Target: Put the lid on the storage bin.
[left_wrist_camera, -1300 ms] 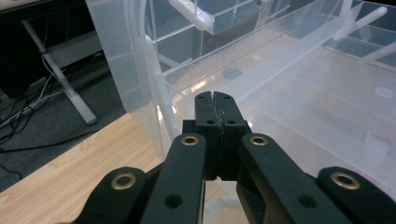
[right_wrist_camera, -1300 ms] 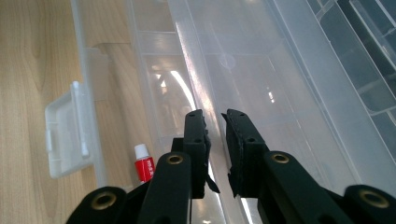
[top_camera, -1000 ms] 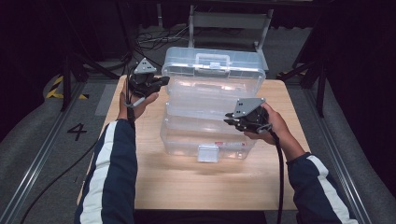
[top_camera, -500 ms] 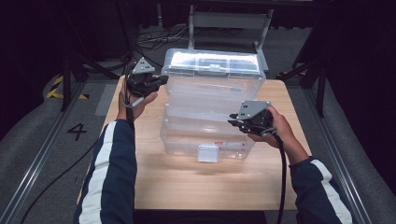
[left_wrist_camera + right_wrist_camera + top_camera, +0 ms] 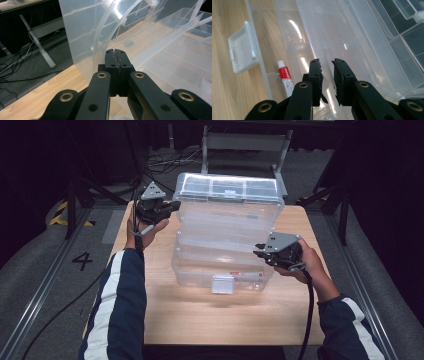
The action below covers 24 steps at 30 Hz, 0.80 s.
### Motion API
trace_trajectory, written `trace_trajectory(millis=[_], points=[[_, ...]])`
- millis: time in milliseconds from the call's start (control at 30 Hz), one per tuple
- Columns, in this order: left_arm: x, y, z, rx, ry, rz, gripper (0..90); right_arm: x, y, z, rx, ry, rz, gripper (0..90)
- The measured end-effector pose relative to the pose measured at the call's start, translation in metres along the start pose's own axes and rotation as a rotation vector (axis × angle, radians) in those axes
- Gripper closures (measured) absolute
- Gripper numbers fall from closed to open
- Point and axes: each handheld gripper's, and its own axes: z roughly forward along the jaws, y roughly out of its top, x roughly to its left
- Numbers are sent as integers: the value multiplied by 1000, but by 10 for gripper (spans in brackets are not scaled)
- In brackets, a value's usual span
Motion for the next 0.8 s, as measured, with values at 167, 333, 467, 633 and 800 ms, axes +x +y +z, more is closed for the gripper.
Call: trace_trajectory(millis=[167, 333, 467, 633, 800], points=[[-3, 0, -3, 1, -13, 13, 894, 1, -3, -3, -13, -9, -1, 786], [-6, -2, -3, -3, -7, 22, 868, 3, -4, -6, -11, -22, -10, 795], [-7, -4, -4, -2, 2, 39, 881, 4, -6, -6, -21, -18, -5, 802], [-10, -5, -5, -4, -1, 38, 878, 4, -7, -8, -22, -18, -10, 807], [-10, -6, -5, -4, 7, 54, 877, 5, -7, -8, -23, -23, -15, 813]])
